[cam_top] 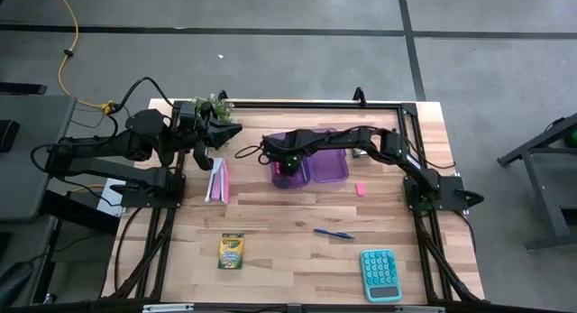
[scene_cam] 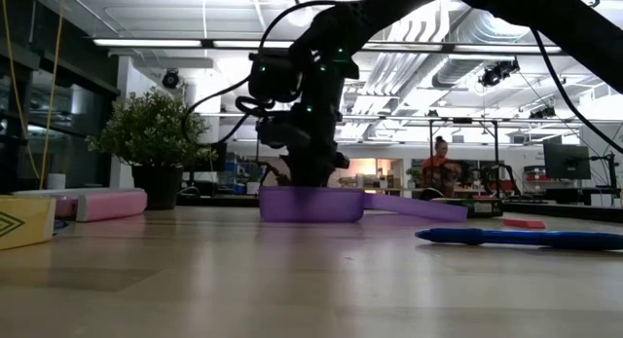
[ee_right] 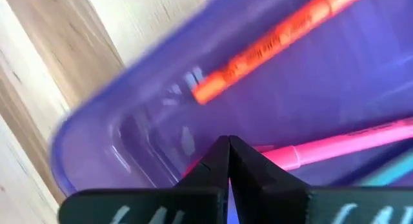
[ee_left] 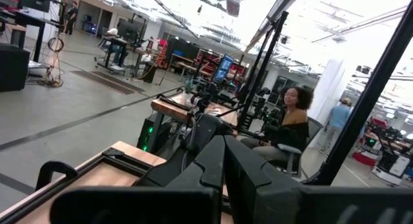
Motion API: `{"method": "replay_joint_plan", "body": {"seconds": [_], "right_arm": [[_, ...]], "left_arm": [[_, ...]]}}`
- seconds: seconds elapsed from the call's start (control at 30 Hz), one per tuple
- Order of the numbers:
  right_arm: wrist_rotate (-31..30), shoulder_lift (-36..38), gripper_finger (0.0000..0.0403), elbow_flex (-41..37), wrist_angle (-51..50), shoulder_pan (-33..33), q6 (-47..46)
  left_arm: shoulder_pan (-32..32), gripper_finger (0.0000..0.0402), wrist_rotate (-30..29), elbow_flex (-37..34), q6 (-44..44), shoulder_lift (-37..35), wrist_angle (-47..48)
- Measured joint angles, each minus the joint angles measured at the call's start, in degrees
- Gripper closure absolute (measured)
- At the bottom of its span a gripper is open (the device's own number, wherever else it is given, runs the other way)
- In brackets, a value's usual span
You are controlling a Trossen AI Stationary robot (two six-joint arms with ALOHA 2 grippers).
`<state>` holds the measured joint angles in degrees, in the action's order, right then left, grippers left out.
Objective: Pick & place school supplies into a supply box
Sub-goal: Adjust the pink pen in the purple supply box, then put the right box of crayons into the purple supply box
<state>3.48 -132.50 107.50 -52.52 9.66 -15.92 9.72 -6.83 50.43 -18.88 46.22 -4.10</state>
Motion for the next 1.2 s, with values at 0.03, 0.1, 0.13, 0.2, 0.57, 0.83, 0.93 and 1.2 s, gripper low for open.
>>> {"method": "replay_joint_plan", "body": {"seconds": [0.03,0.1,0.13,0.2,0.57,0.83,0.93,1.2], "right_arm": [[-0.15,0.01,0.0403,0.0,-0.93,0.05,0.8],[-1.67,0.01,0.0403,0.0,-2.68,0.05,2.28],[-2.63,0.01,0.0403,0.0,-3.53,0.06,2.98],[-3.39,-0.05,0.0403,0.0,-4.9,0.25,4.02],[-3.48,-0.05,0.0403,0.77,-6.67,0.95,7.47],[-3.7,10.35,0.0403,-3.05,-5.51,0.82,14.37],[-3.24,18.85,0.0403,-12.78,1.58,0.82,14.51],[2.62,49.34,0.0403,-46.81,36.19,-0.27,6.45]], "left_arm": [[0.0,0.0401,0.0,0.0,-0.02,0.0,-0.02],[0.0,0.0401,0.0,0.0,-0.04,0.0,-0.02],[0.0,0.0401,0.0,0.0,-0.03,0.0,-0.02],[0.0,0.0401,0.0,0.0,-0.02,0.0,-0.02],[0.0,0.0401,0.0,0.0,0.0,0.0,-0.02],[0.0,0.0401,0.09,0.0,0.44,0.0,-0.02],[0.0,0.0401,0.11,0.0,0.44,0.0,0.03],[0.0,0.0401,0.09,0.0,3.3,-0.01,1.48]]}}
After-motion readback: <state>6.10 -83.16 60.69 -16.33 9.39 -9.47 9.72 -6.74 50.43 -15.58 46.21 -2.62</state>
